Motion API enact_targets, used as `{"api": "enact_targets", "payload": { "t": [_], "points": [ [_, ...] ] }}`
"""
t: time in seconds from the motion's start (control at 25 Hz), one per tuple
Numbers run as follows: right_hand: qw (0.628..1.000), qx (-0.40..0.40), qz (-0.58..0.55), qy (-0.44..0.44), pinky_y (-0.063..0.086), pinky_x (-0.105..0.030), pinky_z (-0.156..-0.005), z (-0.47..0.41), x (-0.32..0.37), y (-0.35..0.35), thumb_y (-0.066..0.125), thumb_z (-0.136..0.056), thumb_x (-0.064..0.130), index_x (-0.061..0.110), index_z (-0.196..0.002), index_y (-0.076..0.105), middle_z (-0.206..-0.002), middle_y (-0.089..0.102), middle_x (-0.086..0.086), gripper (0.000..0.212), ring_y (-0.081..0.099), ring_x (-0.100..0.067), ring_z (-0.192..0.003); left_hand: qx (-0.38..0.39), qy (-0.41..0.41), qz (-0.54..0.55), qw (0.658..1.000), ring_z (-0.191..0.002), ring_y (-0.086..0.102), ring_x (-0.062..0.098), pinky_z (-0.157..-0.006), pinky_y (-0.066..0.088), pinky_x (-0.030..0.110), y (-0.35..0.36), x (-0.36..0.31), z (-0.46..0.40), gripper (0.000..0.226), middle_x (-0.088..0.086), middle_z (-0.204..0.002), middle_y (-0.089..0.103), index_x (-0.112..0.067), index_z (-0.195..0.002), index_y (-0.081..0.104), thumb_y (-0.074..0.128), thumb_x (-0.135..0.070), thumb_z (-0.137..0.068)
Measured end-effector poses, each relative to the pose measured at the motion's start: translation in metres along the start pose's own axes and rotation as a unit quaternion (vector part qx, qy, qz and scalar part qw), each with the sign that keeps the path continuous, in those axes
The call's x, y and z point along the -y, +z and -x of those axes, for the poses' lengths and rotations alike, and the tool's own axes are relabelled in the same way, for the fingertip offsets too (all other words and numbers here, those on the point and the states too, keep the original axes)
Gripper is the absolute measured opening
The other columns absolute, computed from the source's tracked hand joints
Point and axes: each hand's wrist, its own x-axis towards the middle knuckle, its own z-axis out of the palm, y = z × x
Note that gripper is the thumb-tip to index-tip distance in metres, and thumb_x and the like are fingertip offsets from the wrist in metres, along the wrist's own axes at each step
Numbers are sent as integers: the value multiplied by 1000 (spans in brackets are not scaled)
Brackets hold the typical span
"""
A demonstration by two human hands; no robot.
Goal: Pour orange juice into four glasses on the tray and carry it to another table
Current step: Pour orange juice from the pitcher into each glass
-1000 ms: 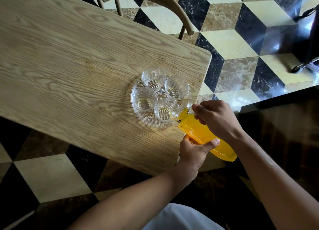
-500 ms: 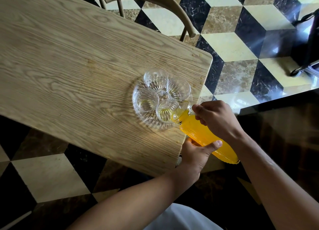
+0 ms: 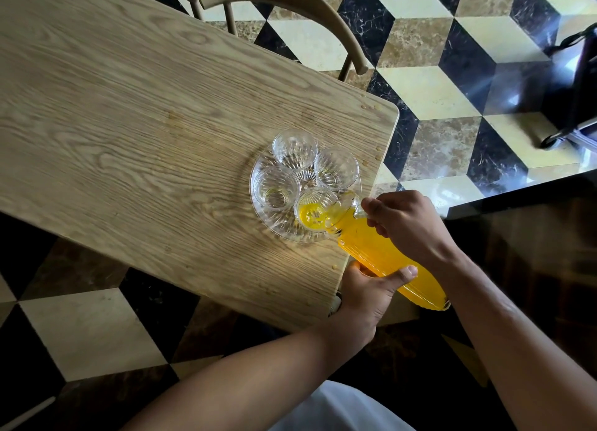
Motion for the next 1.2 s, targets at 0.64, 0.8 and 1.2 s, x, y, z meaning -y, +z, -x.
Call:
{"api": "enact_targets", "payload": {
  "t": [0.64, 0.8, 1.2],
  "points": [
    [1000, -9, 6, 5, 41, -25, -53, 5, 1, 1, 60, -100, 35, 13, -61, 66, -54, 61, 2, 45, 51, -4, -45, 20, -42, -15, 999, -108, 76, 31, -97, 62, 43, -2, -7, 13, 111, 7, -113, 80, -11, -115, 72, 100, -68, -24],
    [1000, -10, 4, 6, 40, -23, -52, 4, 1, 1, 60, -100, 35, 13, -59, 66, -50, 59, 6, 46, 51, 0, -42, 38, -63, -4, 997, -95, 75, 24, -80, 58, 26, -6, -9, 14, 67, 11, -112, 81, -5, -116, 72, 104, -29, -63],
    [1000, -9, 3, 11, 40, -25, -54, 3, 3, -1, 61, -99, 34, 12, -61, 67, -50, 60, 6, 45, 51, 1, -41, 38, -61, -5, 997, -112, 74, 34, -86, 56, 33, -3, -8, 15, 106, 9, -112, 80, -9, -114, 71, 101, -65, -29]
  ]
}}
